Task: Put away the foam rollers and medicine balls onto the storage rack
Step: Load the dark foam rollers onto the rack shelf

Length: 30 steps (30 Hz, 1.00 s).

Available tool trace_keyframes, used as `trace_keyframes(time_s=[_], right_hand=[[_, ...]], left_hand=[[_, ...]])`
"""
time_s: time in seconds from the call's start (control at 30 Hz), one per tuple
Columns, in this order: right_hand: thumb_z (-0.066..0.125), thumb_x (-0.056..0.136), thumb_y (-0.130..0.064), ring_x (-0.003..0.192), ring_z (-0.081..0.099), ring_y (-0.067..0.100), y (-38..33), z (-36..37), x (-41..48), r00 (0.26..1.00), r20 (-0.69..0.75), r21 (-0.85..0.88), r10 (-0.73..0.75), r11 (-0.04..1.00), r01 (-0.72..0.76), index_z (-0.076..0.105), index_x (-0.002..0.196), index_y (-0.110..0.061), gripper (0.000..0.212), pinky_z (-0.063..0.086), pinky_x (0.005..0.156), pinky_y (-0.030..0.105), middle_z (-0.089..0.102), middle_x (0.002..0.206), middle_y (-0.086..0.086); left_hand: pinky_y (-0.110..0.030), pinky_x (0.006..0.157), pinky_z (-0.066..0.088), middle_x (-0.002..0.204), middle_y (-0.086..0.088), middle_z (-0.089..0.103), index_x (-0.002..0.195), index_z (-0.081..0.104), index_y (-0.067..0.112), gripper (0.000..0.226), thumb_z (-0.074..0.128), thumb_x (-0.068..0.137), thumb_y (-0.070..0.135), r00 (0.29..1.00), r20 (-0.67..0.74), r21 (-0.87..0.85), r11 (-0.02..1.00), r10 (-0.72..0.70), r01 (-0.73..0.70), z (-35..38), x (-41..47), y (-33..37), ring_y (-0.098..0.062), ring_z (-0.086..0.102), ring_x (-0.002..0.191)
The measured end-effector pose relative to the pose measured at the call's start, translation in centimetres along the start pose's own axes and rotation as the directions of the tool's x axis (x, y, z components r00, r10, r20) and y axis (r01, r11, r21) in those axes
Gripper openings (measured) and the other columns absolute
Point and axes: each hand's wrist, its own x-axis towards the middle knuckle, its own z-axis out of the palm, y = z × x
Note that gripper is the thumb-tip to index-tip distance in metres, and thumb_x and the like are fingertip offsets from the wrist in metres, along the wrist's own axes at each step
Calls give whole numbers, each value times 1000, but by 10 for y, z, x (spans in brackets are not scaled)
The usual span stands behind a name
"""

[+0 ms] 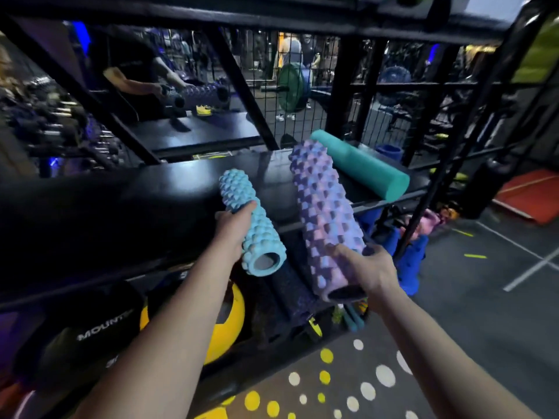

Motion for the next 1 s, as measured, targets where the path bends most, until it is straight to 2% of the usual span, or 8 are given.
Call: trace_keyframes(time_s=[0.2,0.33,0.47,0.6,0.67,0.73,0.83,1.0], right_hand=[[85,47,-46,62,59,22,-50,18,60,993,90,188,77,978,-93,73,75,-8,49,48,64,32,64,69,2],[87,38,-55,76,66,26,-70,22,113,988,91,229,127,962,-145,73,94,-6,75,47,61,30,72,90,6],[87,47,-56,78,65,23,-85,16,166,993,117,184,1,983,-23,68,88,-14,61,52,71,34,72,89,3],[87,63,-53,97,64,21,-98,9,219,984,144,120,-104,989,87,48,107,-26,65,53,88,37,62,97,-9],[87,63,-55,98,64,21,-104,10,244,978,156,79,-138,989,127,50,116,-26,70,54,92,38,61,97,-10],[86,60,-59,98,64,22,-107,14,267,975,151,11,-161,987,161,56,122,-20,79,54,93,40,63,100,-7],[83,58,-64,95,64,22,-108,16,300,967,166,-103,-194,972,213,61,117,-21,77,54,87,38,65,99,-6],[76,58,-67,116,60,32,-113,30,340,964,203,-389,-174,889,242,46,140,-29,96,50,94,40,60,125,5]], left_hand=[[-41,76,63,116,-11,70,132,47,8,80,86,71,41,1000,-5,0,1000,28,-28,34,44,10,-28,74,94],[-50,78,64,110,-13,74,127,56,7,106,85,36,52,998,-5,8,998,63,-63,57,89,6,-28,77,87],[-52,79,64,110,-14,75,120,63,8,85,88,47,42,989,-40,53,989,143,-141,93,120,8,-29,77,88],[-44,89,60,109,-1,66,121,50,17,65,83,70,40,951,-153,251,941,269,-226,135,123,18,-26,71,97],[-37,91,56,113,3,63,134,52,18,60,78,83,38,893,-126,433,834,433,-343,152,128,18,-22,66,103],[-29,89,53,118,1,66,134,60,19,50,76,89,34,865,96,577,680,493,-452,167,136,12,-20,67,106],[-16,103,33,152,0,48,145,55,22,65,77,88,44,870,406,740,458,280,-493,190,143,-7,-15,48,137],[-30,124,18,171,0,3,159,31,24,100,81,78,54,809,520,813,133,274,-567,223,161,-26,-20,6,158]])
